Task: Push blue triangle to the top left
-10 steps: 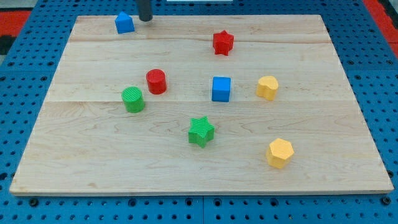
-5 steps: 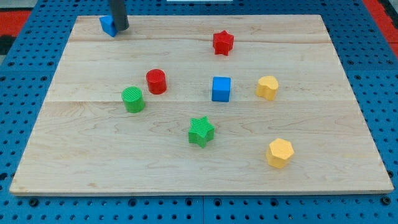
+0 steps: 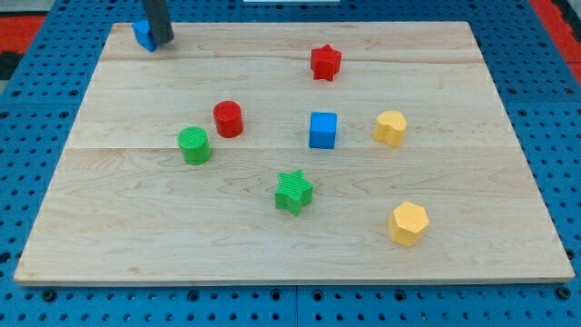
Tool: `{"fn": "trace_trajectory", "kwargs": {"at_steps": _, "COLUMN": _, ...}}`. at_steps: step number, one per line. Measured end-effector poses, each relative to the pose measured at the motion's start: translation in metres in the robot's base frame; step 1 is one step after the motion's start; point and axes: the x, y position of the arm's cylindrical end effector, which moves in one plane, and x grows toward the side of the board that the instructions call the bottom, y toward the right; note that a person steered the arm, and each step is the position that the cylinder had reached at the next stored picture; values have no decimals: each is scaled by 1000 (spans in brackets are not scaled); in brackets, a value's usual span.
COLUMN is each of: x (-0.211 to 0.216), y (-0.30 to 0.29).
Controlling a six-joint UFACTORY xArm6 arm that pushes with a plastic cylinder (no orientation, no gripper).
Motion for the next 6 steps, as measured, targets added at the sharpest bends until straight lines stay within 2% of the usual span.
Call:
{"fn": "trace_trajectory", "kwargs": {"at_steps": 1, "x": -2, "y": -11}}
{"fn": "trace_trajectory", "kwargs": {"at_steps": 3, "x": 27, "y": -23}}
{"fn": "trace_trajectory", "kwargs": {"at_steps": 6, "x": 18, "y": -33}}
